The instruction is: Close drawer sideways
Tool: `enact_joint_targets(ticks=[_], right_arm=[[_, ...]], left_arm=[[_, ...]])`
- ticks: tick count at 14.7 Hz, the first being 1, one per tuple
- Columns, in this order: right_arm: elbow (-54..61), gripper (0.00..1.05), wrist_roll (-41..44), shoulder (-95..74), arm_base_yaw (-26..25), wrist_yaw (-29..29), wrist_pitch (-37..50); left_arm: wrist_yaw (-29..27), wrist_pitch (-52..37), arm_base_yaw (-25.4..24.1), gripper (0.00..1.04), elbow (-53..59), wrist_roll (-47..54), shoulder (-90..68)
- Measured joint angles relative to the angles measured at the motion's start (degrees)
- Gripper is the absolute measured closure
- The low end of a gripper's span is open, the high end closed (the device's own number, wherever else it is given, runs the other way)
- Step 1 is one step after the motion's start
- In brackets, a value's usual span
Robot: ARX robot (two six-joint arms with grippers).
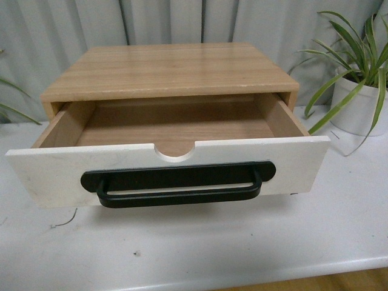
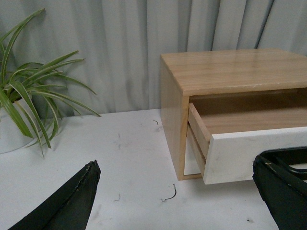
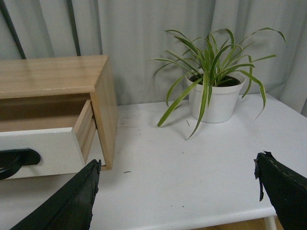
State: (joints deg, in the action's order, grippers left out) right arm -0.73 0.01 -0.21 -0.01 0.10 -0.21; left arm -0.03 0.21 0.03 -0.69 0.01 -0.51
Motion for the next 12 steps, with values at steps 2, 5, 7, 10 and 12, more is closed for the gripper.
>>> enact_joint_targets(ticks=[2, 5, 7, 10, 12], right_arm=[[0.0, 0.06, 0.0, 0.0, 0.0, 0.0, 0.0], [0.0, 0.06, 0.0, 0.0, 0.0, 0.0, 0.0], [0.0, 0.06, 0.0, 0.0, 0.0, 0.0, 0.0], [0.0, 0.06, 0.0, 0.0, 0.0, 0.0, 0.0], [0.0, 0.06, 0.0, 0.0, 0.0, 0.0, 0.0]], left_arm=[[0.0, 0.0, 0.0, 0.07, 0.0, 0.0, 0.0], [0.0, 0.0, 0.0, 0.07, 0.0, 0.0, 0.0], [0.0, 0.0, 0.0, 0.07, 0.0, 0.0, 0.0], [0.0, 0.0, 0.0, 0.07, 0.0, 0.0, 0.0], [0.0, 0.0, 0.0, 0.07, 0.0, 0.0, 0.0]])
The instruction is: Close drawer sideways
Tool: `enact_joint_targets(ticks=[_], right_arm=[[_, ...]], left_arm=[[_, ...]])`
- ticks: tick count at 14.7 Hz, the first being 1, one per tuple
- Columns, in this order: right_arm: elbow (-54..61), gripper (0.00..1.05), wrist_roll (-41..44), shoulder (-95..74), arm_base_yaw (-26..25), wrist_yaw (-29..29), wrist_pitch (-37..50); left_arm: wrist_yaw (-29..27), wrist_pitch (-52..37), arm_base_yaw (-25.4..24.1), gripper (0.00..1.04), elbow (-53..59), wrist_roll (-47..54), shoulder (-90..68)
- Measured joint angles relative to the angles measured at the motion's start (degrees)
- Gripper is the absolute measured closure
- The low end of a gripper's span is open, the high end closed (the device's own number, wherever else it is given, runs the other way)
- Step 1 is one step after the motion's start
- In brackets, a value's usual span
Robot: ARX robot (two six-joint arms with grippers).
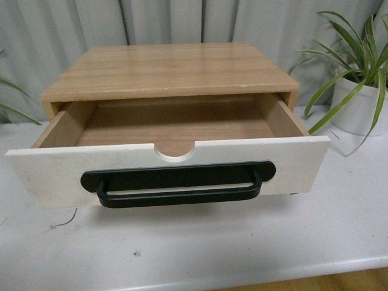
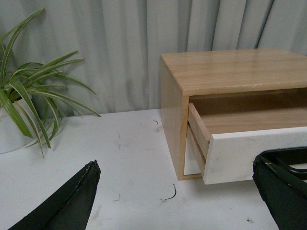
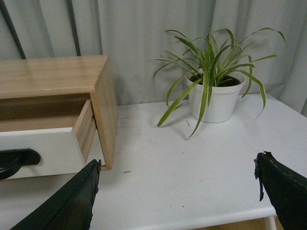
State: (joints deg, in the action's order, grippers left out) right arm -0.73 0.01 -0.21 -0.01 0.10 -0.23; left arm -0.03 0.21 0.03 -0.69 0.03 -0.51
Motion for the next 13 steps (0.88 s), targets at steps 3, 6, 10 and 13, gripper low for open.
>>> enact_joint_targets(ticks=[3, 6, 10, 13], right_arm=[[0.0, 0.06, 0.0, 0.0, 0.0, 0.0, 0.0], [0.0, 0.06, 0.0, 0.0, 0.0, 0.0, 0.0], [0.0, 0.06, 0.0, 0.0, 0.0, 0.0, 0.0], [-3.8, 0.06, -9.1, -7.1, 3.5, 3.2, -8.2]], left_arm=[[0.0, 0.0, 0.0, 0.07, 0.0, 0.0, 0.0], [0.0, 0.0, 0.0, 0.07, 0.0, 0.0, 0.0], [0.0, 0.0, 0.0, 0.07, 0.0, 0.0, 0.0], [-2.0, 2.2, 3.4, 0.07, -0.5, -3.7, -2.9]])
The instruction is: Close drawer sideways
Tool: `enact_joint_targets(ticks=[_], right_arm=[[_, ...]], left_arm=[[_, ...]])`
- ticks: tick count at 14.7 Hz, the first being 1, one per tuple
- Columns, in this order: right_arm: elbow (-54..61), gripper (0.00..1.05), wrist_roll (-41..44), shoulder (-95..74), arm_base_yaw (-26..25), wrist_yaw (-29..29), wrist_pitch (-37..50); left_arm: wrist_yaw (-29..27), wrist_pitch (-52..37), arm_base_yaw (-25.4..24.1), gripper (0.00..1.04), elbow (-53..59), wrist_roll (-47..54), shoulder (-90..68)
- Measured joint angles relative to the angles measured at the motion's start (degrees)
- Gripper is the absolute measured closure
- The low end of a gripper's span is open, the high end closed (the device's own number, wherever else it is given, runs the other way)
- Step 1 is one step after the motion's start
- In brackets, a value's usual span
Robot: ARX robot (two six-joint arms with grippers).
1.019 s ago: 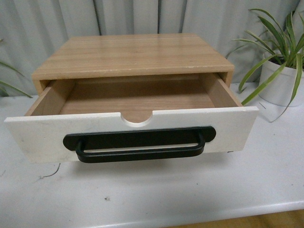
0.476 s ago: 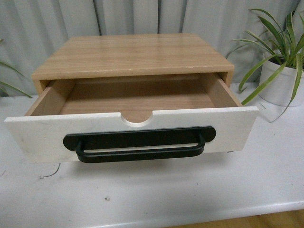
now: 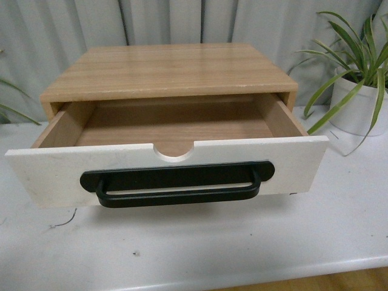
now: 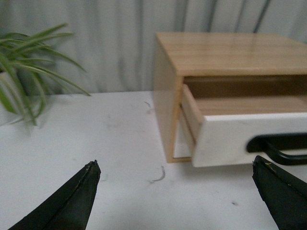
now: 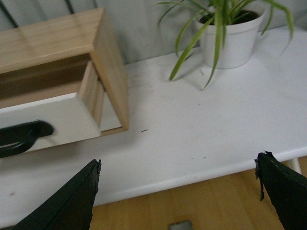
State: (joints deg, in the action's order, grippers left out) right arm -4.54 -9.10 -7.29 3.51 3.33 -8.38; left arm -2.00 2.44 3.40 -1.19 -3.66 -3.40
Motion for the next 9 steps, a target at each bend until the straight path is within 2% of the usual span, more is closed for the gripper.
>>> enact_joint_targets(ticks=[1, 2, 4, 5, 7, 9], right_arm=[[-2.7, 0.06, -0.7, -4.0, 2.1, -1.7, -0.5], [-6.4, 0.06, 2.2, -8.6, 4.9, -2.7, -2.7], [-8.6, 0.06, 14.1, -17.2, 12.9, -0.4, -8.3], [-8.6, 0.06, 23.4, -22.5, 18.8, 1.1, -9.7], [-9.3, 0.06, 36.1, -29.8, 25.9, 3.4, -5.9], [-10.6, 0.06, 41.6, -38.0, 26.9, 3.8, 0.7]], left_arm=[[0.6, -1.1, 3.3, 0.07, -0.1, 0.8, -2.4], [0.4, -2.6, 8.0, 0.07, -0.2, 4.0, -4.3], [1.7, -6.5, 13.6, 0.07, 0.0, 15.6, -9.5], [3.6, -9.6, 15.8, 0.07, 0.5, 25.7, -15.3], [4.2, -21.9, 18.2, 0.07, 0.5, 41.2, -29.0], [4.3, -35.4, 18.9, 0.07, 0.5, 47.8, -44.9]])
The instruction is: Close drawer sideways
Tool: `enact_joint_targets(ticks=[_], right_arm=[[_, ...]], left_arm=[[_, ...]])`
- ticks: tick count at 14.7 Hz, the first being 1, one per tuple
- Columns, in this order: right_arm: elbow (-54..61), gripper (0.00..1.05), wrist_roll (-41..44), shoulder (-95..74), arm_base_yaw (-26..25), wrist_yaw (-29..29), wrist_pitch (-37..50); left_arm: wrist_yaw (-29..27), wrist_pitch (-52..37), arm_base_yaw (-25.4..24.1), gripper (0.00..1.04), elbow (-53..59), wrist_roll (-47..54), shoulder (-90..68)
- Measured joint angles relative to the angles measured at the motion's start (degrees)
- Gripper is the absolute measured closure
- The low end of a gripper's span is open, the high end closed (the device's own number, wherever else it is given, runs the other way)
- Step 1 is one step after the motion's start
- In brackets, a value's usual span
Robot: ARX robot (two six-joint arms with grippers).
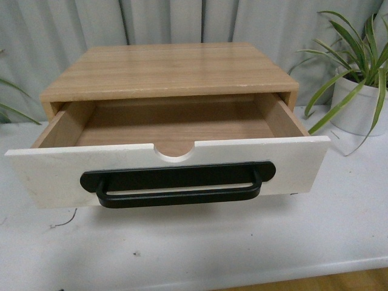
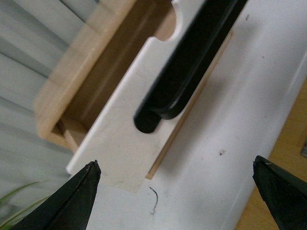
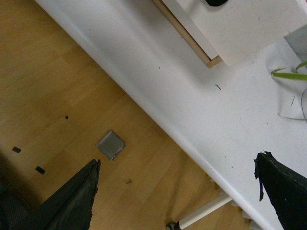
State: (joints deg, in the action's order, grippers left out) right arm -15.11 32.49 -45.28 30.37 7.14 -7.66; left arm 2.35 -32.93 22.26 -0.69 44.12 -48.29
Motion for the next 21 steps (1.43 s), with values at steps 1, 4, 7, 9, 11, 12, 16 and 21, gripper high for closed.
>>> enact_joint_targets(ticks=[1, 4, 7, 9, 11, 12, 16, 21], right_arm=[[-0.7, 0.06, 1.0, -3.8, -0.6, -0.8, 3.7], [-4.8, 0.06, 0.9, -14.4, -2.8, -7.2, 11.1], [-10.6, 0.06, 0.1, -24.9, -3.2, -11.4, 14.3], [-13.3, 0.06, 1.1, -31.3, -3.4, -11.6, 17.2], [-17.0, 0.06, 3.5, -38.3, -3.4, -10.1, 20.9], [-18.7, 0.06, 4.9, -40.6, -3.4, -9.4, 21.4], [-24.3, 0.06, 8.2, -47.9, -3.9, -7.9, 24.2], [-32.9, 0.06, 12.0, -57.2, -6.1, -7.2, 25.1]], left_arm=[[0.6, -6.0, -0.7, 0.07, -0.1, 1.4, -6.8], [3.1, -13.8, -4.5, 0.07, -4.3, 2.9, -21.0], [5.1, -17.0, -7.2, 0.07, -9.2, 4.4, -31.0], [5.7, -18.9, -7.3, 0.07, -10.8, 4.4, -36.0], [5.4, -21.2, -7.3, 0.07, -11.9, 4.3, -38.8], [5.4, -21.3, -7.3, 0.07, -12.5, 4.3, -39.5], [5.8, -20.6, -8.3, 0.07, -15.5, 4.5, -41.7], [6.3, -17.9, -10.6, 0.07, -22.0, 6.5, -45.6]])
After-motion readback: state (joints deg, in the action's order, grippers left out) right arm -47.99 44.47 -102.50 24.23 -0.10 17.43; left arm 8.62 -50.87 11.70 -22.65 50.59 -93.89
